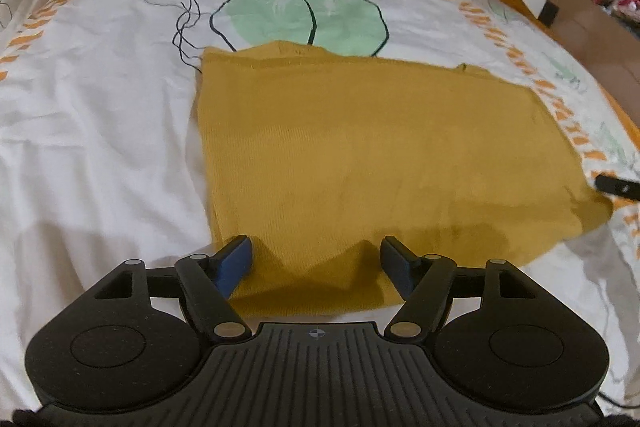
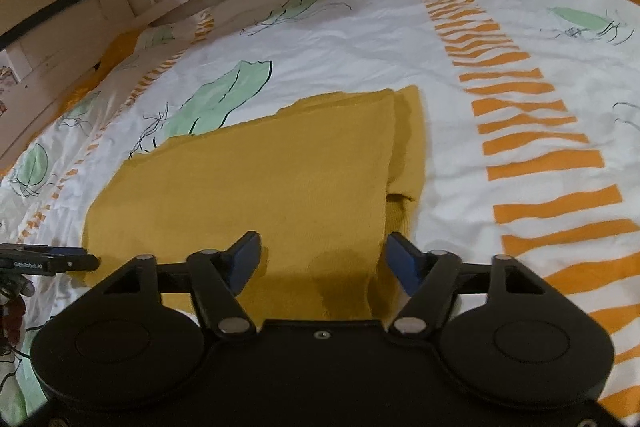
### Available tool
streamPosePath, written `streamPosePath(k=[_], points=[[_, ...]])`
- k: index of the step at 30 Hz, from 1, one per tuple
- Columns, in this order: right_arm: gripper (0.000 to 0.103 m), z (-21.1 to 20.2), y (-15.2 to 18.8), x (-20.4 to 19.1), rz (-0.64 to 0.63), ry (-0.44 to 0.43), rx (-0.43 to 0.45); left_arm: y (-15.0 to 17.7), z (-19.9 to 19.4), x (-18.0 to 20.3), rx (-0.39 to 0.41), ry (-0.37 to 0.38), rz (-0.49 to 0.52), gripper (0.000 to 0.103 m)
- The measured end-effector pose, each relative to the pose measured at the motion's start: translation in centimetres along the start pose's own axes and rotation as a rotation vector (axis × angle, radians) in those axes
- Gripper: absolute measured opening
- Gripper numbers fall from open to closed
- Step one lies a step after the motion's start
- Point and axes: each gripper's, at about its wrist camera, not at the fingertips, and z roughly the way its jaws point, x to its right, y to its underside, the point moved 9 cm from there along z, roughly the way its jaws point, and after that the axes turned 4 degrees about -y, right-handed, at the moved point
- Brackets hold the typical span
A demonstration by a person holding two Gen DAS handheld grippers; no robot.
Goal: Fold small clothes
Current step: 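Fold the gripped edge over the sweater with both tools and open them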
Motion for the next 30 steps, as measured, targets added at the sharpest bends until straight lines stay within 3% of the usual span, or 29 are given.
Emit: streamPosePath(k=[2,6,8,11,13,16,19,24,27,29,30], points=[[0.07,0.5,-0.1,0.4,0.02,-0.006,-0.004,0.0,-0.1,-0.1,0.003,0.006,-0.016,0.069],[0.06,1.1,-0.1,1.1,0.058,-0.008,-0.009,-0.4,-0.2,0.0,0.022,0.019,-0.03,0.069],[0.049,1.5,0.0,1.5,0.085,-0.01,-0.017,-0.7,-0.4,0.1,0.033,0.027,-0.031,0.069],[0.011,1.9,0.2,1.6,0.083,0.013,-0.037,-0.9,-0.8,0.4,0.055,0.037,-0.024,0.07],[0.009,1.9,0.1,1.0,0.035,0.035,-0.049,-1.1,-1.0,0.6,0.066,0.044,-0.017,0.07],[0.008,1.0,-0.9,1.3,-0.082,0.165,-0.035,-1.2,-1.3,1.0,0.078,0.053,0.003,0.07],[0.007,0.8,-0.9,3.5,-0.018,0.179,-0.043,-1.1,-1.3,1.6,0.072,0.061,0.028,0.07],[0.008,1.4,0.3,2.6,-0.07,0.192,-0.079,-0.8,-0.9,2.3,0.053,0.067,0.053,0.07],[0.021,1.4,0.3,2.6,-0.053,0.177,-0.082,-0.2,-0.5,2.7,0.029,0.082,0.056,0.07],[0.039,1.1,0.0,2.6,-0.044,0.181,-0.073,0.3,0.0,2.8,-0.004,0.08,0.061,0.072],[0.055,0.8,0.0,2.6,-0.039,0.185,-0.066,0.6,0.2,2.9,-0.013,0.074,0.066,0.073]])
